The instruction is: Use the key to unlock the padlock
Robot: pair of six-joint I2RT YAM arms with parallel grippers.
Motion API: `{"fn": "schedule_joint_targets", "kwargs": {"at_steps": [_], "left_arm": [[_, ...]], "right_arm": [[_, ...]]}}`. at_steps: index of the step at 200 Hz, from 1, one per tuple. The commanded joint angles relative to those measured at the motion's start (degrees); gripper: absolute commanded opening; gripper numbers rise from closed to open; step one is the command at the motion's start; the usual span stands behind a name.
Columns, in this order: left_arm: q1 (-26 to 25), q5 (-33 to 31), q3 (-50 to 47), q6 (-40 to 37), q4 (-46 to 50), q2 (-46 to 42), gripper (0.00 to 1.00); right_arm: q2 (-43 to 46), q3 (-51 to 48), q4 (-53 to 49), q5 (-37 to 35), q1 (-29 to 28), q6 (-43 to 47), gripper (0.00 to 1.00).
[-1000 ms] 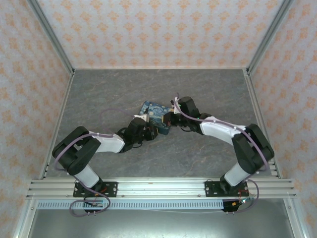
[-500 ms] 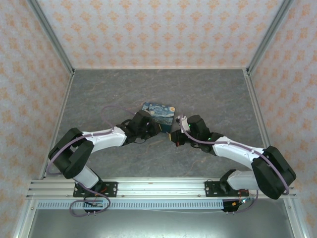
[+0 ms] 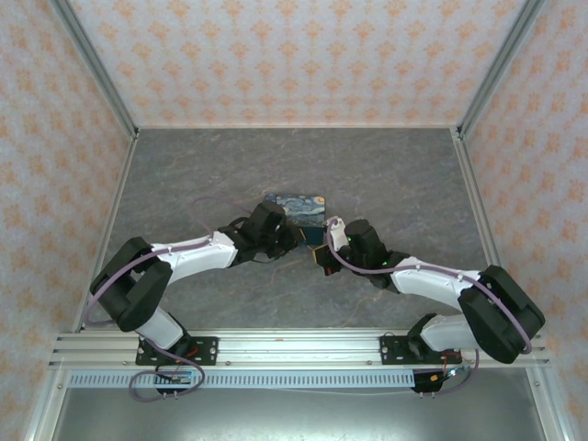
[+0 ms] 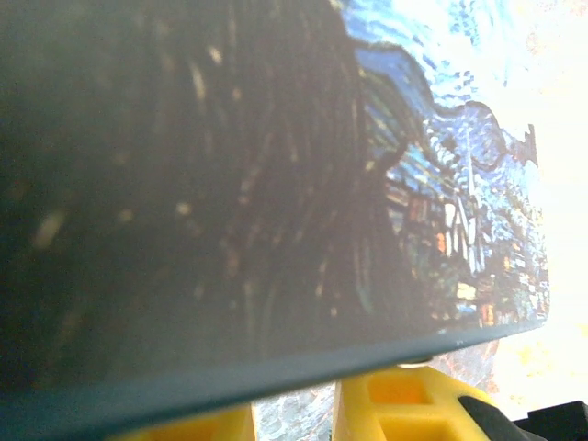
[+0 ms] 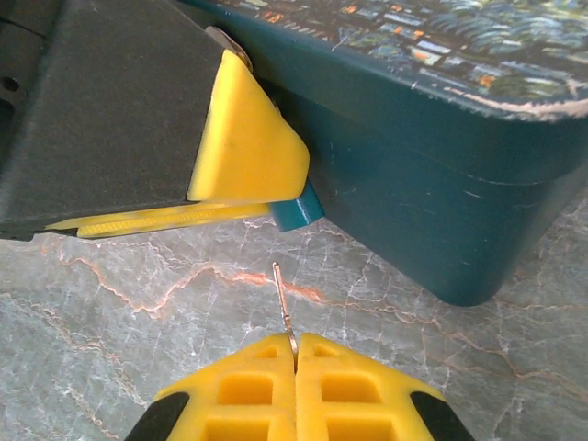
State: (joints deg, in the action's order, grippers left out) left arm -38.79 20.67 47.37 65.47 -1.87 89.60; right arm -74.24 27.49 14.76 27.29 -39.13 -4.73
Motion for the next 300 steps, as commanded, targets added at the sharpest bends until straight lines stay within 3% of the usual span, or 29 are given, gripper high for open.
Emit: {"fn": "schedule_joint_targets", "kwargs": {"at_steps": [1,300], "left_arm": [[-0.49,0.25,2.11,2.47,0.67,-1.78,0.19],[-1.38,0.05,3.15,5.81,0.80,-2.67,0.19]], "right_arm": [[-0.30,-0.31,2.33,-2.78,-0.37,2.68,0.00],[-5.45,0.29,10.80,-1.61,0.77,5.63,0.00]]}}
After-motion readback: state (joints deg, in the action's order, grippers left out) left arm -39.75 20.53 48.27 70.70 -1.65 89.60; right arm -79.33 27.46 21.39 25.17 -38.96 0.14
